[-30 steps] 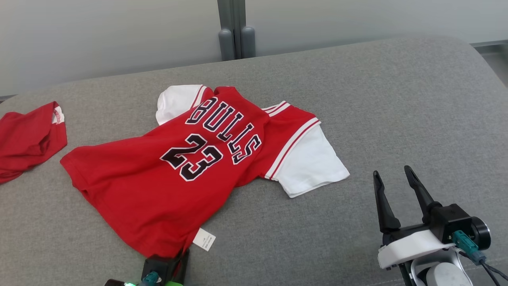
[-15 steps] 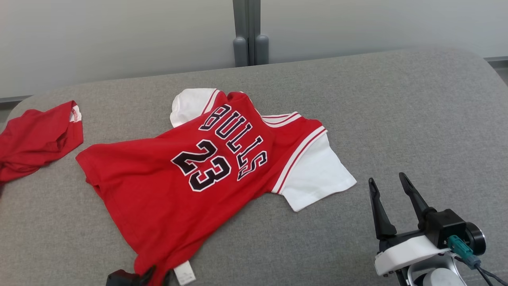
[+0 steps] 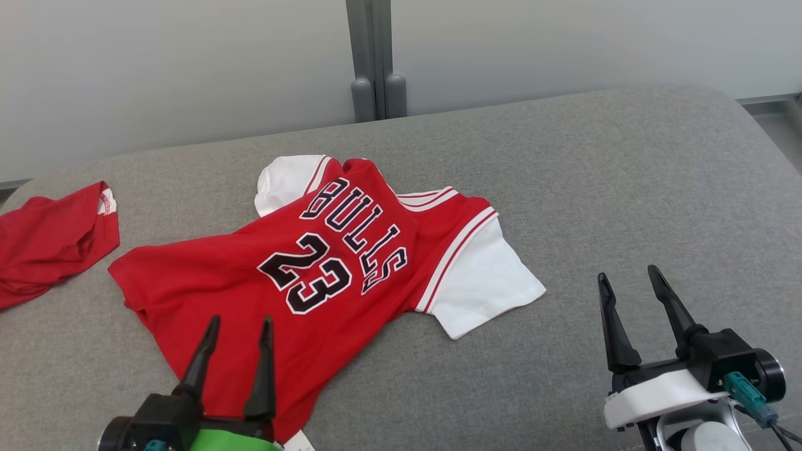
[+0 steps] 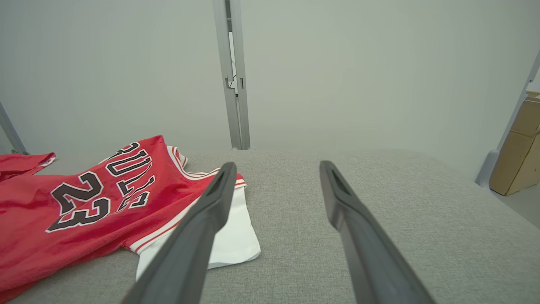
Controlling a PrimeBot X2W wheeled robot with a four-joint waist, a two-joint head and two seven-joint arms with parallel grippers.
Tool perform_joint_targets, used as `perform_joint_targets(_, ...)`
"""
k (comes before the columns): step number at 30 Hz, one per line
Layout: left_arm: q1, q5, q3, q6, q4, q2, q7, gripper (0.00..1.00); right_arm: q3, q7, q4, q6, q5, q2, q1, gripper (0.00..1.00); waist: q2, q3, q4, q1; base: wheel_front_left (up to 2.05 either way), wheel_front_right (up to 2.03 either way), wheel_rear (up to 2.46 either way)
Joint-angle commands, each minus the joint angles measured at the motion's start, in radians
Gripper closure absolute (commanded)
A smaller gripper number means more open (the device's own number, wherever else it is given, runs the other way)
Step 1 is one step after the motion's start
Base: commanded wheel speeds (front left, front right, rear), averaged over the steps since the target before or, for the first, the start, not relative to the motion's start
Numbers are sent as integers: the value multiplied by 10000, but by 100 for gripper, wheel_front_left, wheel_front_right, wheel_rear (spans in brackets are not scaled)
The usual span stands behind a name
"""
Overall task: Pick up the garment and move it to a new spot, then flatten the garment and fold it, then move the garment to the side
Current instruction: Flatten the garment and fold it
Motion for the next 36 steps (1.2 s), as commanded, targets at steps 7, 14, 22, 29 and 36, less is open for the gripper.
perform_joint_targets(7, 883, 1597, 2103, -404, 132, -1028, -40, 0, -283, -31, -61, -14, -142, -16, 345, 0, 0, -223, -133, 0, 0, 0, 0)
perform_joint_targets(14, 1173, 2200, 3067, -1368, 598, -1575, -42, 0, -365, -31, 180, -14, -117, -16, 456, 0, 0, -322, 14, 0, 0, 0, 0)
perform_joint_targets(22, 1266, 2567, 3518, -1829, 803, -1832, -42, 0, -310, -31, 333, -14, -89, -16, 338, 0, 0, -375, 162, 0, 0, 0, 0)
perform_joint_targets(29, 1391, 2630, 3533, -1853, 1205, -1899, -41, 0, -214, -31, 434, -14, -111, -13, 149, 0, 0, -371, 344, 0, 0, 0, 0)
perform_joint_targets(36, 1300, 2888, 2483, -2115, 1637, -1674, 1830, 0, 109, 559, 1460, -15, -635, -81, -1157, 0, 0, -182, 684, 0, 0, 0, 0)
